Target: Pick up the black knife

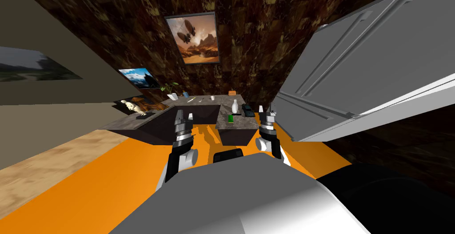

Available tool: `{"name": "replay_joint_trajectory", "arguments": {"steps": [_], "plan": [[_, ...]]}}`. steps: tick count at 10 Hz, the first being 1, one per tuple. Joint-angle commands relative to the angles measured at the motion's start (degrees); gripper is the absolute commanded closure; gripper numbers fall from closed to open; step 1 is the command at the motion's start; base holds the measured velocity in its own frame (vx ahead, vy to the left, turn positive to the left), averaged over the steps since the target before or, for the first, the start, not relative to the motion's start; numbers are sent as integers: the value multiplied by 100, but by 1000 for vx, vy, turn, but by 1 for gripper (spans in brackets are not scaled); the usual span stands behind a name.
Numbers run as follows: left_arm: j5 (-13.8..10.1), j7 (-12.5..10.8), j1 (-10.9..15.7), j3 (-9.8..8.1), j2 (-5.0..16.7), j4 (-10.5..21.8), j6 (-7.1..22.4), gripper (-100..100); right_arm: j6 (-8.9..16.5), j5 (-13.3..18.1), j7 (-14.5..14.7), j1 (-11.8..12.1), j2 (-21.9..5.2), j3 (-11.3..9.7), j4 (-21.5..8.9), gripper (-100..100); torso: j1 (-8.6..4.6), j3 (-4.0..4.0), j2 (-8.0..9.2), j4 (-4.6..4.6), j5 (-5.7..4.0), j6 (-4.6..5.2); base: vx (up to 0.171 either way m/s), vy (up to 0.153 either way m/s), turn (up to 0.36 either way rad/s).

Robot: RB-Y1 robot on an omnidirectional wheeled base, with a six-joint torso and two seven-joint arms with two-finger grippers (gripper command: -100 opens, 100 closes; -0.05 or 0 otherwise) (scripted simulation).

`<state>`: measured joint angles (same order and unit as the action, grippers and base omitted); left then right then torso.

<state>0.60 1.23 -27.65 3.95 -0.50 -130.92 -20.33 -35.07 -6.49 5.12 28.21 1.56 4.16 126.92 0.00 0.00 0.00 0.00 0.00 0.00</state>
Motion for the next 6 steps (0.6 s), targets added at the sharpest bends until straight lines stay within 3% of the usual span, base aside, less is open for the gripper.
{"name": "replay_joint_trajectory", "arguments": {"steps": [1, 6], "plan": [[0, 0, 0, 0, 0, 0, 0, 0, -13, 7, -6, -9, -197, -21, -42, -100, 0, 0, 0, 0, 0, 0, -35, 18, 27], [0, 0, 1, 1, -1, 0, 0, 0, -83, 52, -30, -69, -1008, -132, -311, -100, 20, 22, 37, 9, 5, 0, -90, 63, 45]]}}
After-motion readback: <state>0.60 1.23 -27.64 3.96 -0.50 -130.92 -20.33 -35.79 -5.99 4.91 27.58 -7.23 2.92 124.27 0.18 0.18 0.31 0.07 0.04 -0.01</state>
